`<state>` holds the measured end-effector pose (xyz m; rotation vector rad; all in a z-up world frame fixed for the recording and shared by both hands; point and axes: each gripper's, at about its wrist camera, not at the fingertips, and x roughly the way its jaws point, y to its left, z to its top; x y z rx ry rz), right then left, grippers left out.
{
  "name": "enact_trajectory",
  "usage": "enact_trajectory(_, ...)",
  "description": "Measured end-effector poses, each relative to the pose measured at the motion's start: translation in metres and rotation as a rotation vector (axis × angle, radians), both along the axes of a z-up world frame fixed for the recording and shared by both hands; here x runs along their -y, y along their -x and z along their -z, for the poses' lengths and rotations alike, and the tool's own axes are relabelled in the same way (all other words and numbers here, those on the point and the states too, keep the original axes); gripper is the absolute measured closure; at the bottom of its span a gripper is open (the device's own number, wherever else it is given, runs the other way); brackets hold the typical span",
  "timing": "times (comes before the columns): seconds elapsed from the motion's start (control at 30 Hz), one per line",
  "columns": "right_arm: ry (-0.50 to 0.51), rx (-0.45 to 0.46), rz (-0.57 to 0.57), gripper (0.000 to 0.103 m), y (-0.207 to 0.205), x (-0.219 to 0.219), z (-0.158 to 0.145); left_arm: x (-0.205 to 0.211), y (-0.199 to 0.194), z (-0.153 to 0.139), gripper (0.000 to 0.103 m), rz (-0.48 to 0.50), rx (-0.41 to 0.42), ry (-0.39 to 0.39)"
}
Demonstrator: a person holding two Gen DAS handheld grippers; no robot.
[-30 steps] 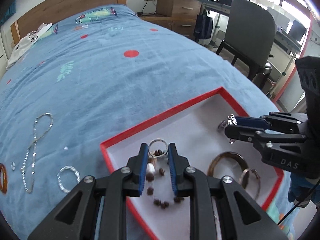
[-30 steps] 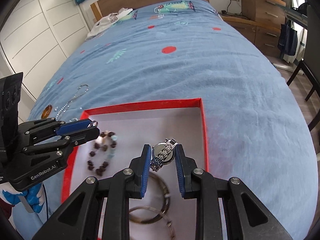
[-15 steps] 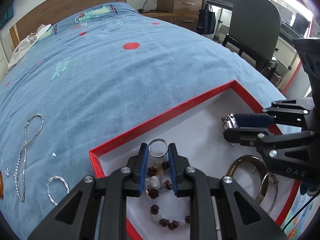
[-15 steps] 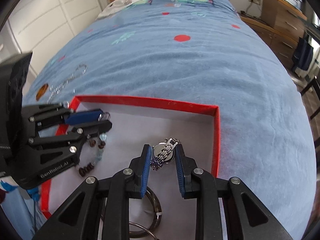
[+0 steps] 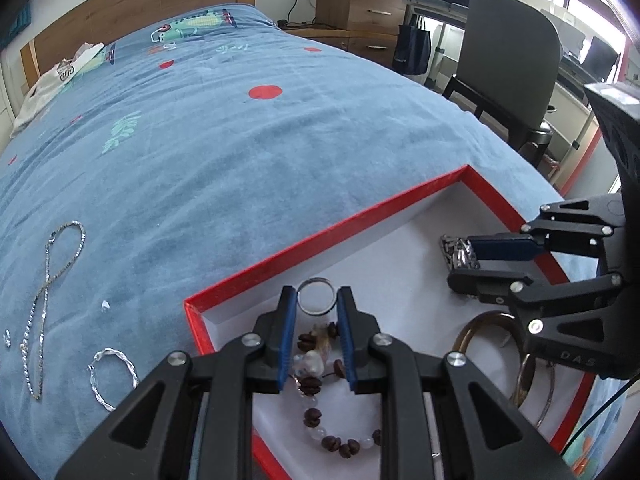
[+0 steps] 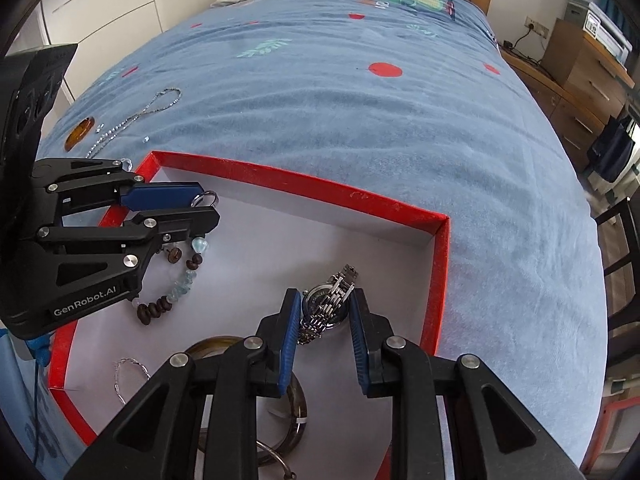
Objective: Organize jewelry
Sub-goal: 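Open both tools to release the ring and watch in the box, then withdraw both tools from the box toward the remaining ring and twisted hoop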
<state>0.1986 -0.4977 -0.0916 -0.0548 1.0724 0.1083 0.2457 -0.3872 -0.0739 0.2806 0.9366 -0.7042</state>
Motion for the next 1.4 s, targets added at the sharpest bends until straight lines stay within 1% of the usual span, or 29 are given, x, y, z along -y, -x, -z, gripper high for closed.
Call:
enact_trajectory(0.07,-0.005,0.006,-0.002,0.076,0.001,-0.001,-0.001,-0.002,-0.001,-0.002,0.080,-0.002,-0.015,0.015)
enact_trajectory(0.1,-0.002,0.008,-0.002,0.071,0.002,-0.001,-0.002,-0.003,-0.002,-0.003,0.075,-0.004,-0.017,0.019)
enact_trajectory(0.17,-0.006,0.018,0.004,0.065,0.004,-0.001,-0.005,-0.005,-0.001,-0.006,0.074,0.000,-0.024,0.027)
enact_trajectory(0.2,-0.011,0.022,0.007,0.063,0.005,-0.001,-0.007,-0.005,-0.001,-0.007,0.073,0.000,-0.026,0.028)
enact_trajectory(0.37,-0.006,0.048,0.031,0.063,0.015,0.001,-0.026,-0.012,0.005,-0.022,0.071,-0.001,-0.027,0.054)
enact_trajectory(0.5,0.003,0.073,0.059,0.063,0.028,0.002,-0.048,-0.024,0.015,-0.045,0.070,-0.003,-0.008,0.078)
enact_trajectory(0.67,-0.003,0.112,0.098,0.063,0.050,-0.004,-0.077,-0.048,0.032,-0.073,0.068,-0.022,0.029,0.085)
enact_trajectory(0.87,-0.009,0.164,0.126,0.063,0.083,-0.026,-0.114,-0.093,0.060,-0.110,0.064,-0.068,0.086,0.083)
enact_trajectory(1.0,-0.011,0.199,0.125,0.063,0.106,-0.048,-0.138,-0.132,0.081,-0.132,0.062,-0.106,0.133,0.071)
enact_trajectory(1.13,-0.012,0.236,0.109,0.063,0.128,-0.078,-0.160,-0.172,0.099,-0.149,0.059,-0.155,0.164,0.067)
enact_trajectory(1.3,-0.019,0.271,0.095,0.061,0.148,-0.110,-0.179,-0.226,0.118,-0.165,0.057,-0.221,0.204,0.056)
enact_trajectory(1.4,-0.028,0.289,0.094,0.061,0.160,-0.128,-0.188,-0.265,0.127,-0.172,0.056,-0.280,0.226,0.043)
